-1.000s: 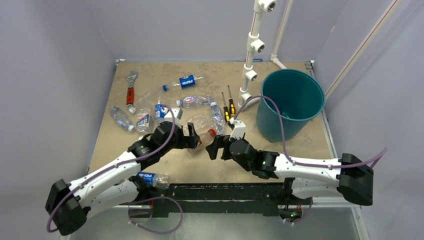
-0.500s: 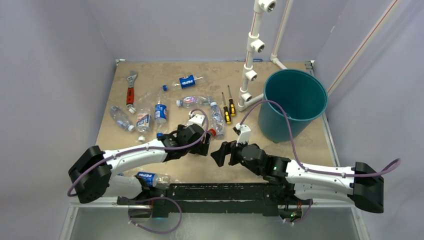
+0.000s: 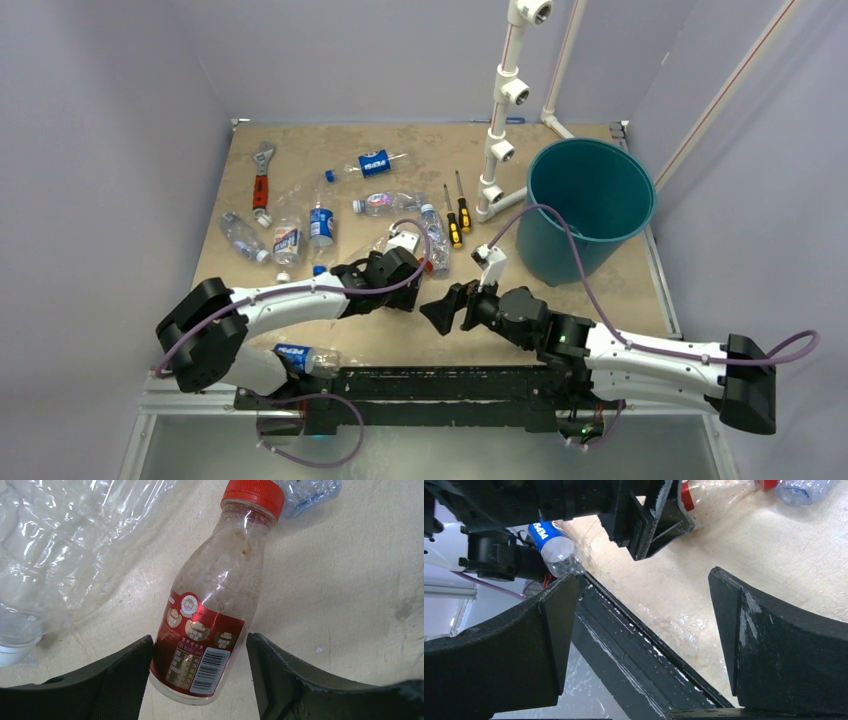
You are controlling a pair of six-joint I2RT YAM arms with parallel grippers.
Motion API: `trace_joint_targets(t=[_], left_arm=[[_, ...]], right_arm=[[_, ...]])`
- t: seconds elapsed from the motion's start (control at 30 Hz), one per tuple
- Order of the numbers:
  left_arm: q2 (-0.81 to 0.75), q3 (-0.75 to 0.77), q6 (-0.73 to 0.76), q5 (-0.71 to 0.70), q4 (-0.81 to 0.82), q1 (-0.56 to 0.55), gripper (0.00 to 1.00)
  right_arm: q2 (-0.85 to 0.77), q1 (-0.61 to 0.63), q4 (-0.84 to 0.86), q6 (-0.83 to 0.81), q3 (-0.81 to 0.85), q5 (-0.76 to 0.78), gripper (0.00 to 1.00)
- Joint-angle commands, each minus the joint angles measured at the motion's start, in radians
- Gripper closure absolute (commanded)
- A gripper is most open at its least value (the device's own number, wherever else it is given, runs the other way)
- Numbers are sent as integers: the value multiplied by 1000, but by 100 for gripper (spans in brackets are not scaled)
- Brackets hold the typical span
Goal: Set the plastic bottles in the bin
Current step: Pick up the plastic bottle at the center of the board, then place the plastic bottle in the trash bin.
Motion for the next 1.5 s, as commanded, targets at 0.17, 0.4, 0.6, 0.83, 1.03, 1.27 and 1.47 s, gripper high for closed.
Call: trace_joint_targets(t=[0.17, 0.4, 0.6, 0.83, 1.03, 1.27, 1.47], left_arm=[[57, -35, -16, 49, 77, -1, 33], [3, -78, -38, 67, 134, -1, 56], [-197, -104, -59, 33, 141, -1, 68], [-565, -113, 19, 39, 199, -1, 74], [-808, -154, 172, 175, 401, -1, 79], [-855, -137, 323, 437, 510, -1, 84], [-817, -78, 375, 520, 482, -1, 88]], right_arm=[[-58, 0, 46, -7, 12, -73, 1], [-80, 0, 35, 45, 33, -107, 1], [-148, 0, 57, 137, 32, -141, 1], [-313, 0, 333, -28, 19, -271, 1], [-155, 0, 86, -203, 322, -251, 2], [2, 0, 13, -251, 549, -91, 4], [114, 0, -46, -257, 708, -69, 6]])
